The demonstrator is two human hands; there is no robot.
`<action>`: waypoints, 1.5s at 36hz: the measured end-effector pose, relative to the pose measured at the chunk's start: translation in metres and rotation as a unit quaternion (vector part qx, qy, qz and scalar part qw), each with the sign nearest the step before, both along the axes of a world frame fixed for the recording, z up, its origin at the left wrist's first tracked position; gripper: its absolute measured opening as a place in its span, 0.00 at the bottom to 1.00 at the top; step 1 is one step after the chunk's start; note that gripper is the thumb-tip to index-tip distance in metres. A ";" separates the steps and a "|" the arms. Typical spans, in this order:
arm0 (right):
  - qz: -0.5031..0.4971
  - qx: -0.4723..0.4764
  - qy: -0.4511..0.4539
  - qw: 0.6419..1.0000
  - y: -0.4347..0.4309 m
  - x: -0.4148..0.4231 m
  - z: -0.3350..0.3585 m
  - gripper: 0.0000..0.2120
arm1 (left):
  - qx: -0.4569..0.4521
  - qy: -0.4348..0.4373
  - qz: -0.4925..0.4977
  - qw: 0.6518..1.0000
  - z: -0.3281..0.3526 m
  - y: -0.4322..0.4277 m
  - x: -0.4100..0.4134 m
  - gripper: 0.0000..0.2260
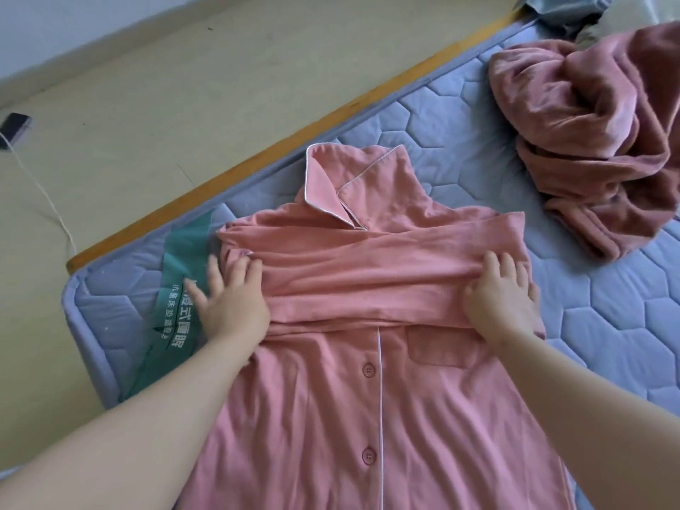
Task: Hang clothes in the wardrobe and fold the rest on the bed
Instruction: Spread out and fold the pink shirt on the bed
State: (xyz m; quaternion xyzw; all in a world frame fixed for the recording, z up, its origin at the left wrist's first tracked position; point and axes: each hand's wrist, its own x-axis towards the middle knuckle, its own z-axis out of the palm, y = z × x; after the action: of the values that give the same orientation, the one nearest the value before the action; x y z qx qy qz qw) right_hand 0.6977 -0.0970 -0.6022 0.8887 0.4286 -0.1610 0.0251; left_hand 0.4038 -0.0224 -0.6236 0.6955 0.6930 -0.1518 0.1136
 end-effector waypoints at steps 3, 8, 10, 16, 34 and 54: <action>0.092 0.043 -0.021 0.995 0.010 -0.016 0.006 0.25 | 0.144 -0.043 -0.042 0.988 0.004 0.002 0.016 0.16; 0.051 -0.008 0.119 0.992 0.028 -0.032 -0.003 0.23 | 0.077 -0.210 -0.128 0.966 0.012 0.014 0.052 0.10; 0.029 -0.047 0.197 0.979 0.031 -0.032 -0.013 0.28 | 0.022 -0.247 0.005 0.969 0.014 0.034 0.067 0.12; 0.026 -0.100 0.263 0.959 0.034 -0.020 -0.034 0.32 | -0.081 -0.330 0.006 0.941 0.015 0.093 0.107 0.23; 0.058 -0.051 0.209 0.975 -0.001 -0.031 -0.026 0.29 | -0.094 -0.088 -0.128 0.983 0.018 -0.030 0.021 0.28; 0.115 -0.216 0.269 0.932 -0.288 -0.170 0.012 0.29 | -0.259 -0.112 -0.231 0.931 0.032 -0.301 -0.039 0.36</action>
State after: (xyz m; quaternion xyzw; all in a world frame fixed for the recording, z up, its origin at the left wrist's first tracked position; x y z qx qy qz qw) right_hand 0.5272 -0.3846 -0.5901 0.7299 0.4732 -0.4789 0.1181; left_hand 0.3646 -0.3234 -0.5918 0.7954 0.4321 -0.2690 0.3289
